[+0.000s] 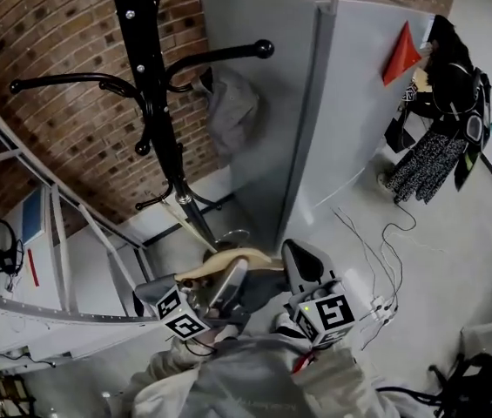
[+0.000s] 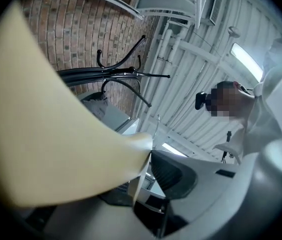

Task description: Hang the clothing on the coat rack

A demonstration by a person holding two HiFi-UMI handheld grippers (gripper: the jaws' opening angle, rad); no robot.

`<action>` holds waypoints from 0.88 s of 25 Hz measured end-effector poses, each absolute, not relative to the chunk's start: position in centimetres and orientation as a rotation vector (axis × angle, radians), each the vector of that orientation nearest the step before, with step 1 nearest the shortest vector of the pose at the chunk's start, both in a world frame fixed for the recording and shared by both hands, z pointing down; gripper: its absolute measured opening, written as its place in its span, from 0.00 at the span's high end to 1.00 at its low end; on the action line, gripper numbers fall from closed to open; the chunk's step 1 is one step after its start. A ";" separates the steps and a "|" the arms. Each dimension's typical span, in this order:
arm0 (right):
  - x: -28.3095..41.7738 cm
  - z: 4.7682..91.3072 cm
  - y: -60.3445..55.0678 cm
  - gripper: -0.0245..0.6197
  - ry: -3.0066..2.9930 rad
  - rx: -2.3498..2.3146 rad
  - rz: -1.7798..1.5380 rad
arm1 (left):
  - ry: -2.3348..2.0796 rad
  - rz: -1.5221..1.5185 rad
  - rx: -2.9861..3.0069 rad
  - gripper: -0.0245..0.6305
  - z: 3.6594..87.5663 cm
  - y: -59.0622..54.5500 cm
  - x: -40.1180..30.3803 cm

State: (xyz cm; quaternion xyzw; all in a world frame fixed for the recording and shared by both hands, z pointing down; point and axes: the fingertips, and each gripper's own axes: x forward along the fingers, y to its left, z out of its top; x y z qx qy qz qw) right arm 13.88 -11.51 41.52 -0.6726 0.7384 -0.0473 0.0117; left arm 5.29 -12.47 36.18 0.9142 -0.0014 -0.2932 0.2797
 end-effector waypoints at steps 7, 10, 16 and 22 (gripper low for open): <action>15.6 41.1 -13.4 0.92 2.434 -1.966 -0.136 | -0.134 -0.847 2.457 0.80 36.0 -13.4 7.0; 16.0 40.9 -14.1 0.92 2.492 -1.894 -0.131 | -0.206 -0.871 2.468 0.80 35.8 -13.7 7.5; 16.5 40.7 -15.1 0.92 2.586 -1.772 -0.108 | -0.319 -0.910 2.486 0.80 35.5 -13.8 8.1; 16.5 40.6 -15.6 0.92 2.672 -1.661 -0.073 | -0.440 -0.941 2.497 0.80 35.3 -13.9 8.2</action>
